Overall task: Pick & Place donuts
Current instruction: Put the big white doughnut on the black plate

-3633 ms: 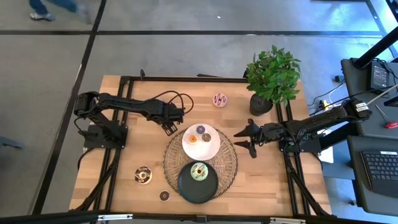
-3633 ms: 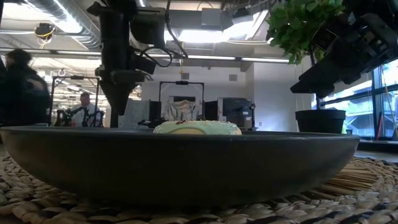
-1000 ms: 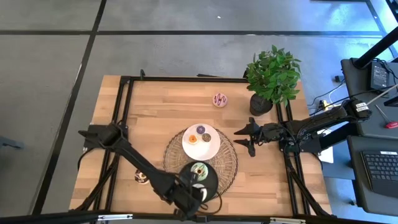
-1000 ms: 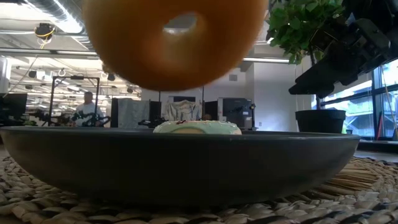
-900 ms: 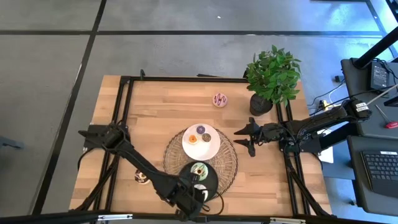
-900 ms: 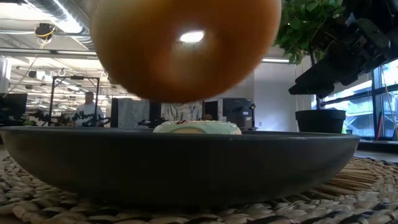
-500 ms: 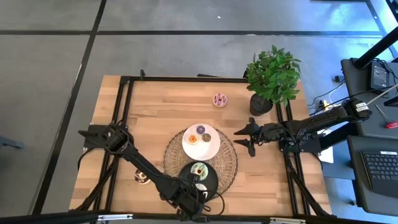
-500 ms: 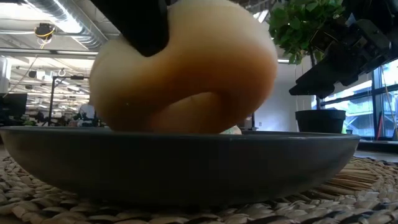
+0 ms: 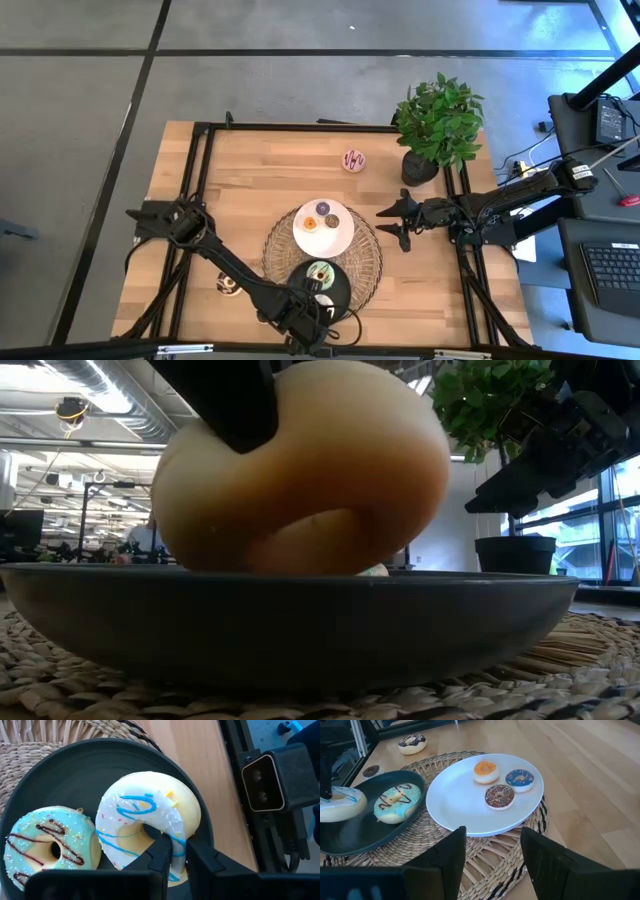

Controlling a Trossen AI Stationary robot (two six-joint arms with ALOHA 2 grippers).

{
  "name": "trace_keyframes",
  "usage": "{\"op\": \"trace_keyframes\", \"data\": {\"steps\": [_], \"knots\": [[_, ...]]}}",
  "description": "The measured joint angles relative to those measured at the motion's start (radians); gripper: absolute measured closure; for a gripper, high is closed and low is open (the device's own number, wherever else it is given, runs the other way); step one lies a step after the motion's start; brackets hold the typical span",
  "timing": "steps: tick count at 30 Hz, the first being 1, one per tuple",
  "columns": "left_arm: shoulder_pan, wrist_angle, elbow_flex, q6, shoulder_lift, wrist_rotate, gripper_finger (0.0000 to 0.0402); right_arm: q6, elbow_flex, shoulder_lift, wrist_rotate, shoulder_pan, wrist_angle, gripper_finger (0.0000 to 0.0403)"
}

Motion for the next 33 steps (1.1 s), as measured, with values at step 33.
{"op": "trace_keyframes", "data": {"steps": [33], "knots": [[0.000,-0.006,0.000,0.000,-0.001,0.136,0.0255,0.000,0.000,0.000,0.000,0.000,0.000,0.0214]]}}
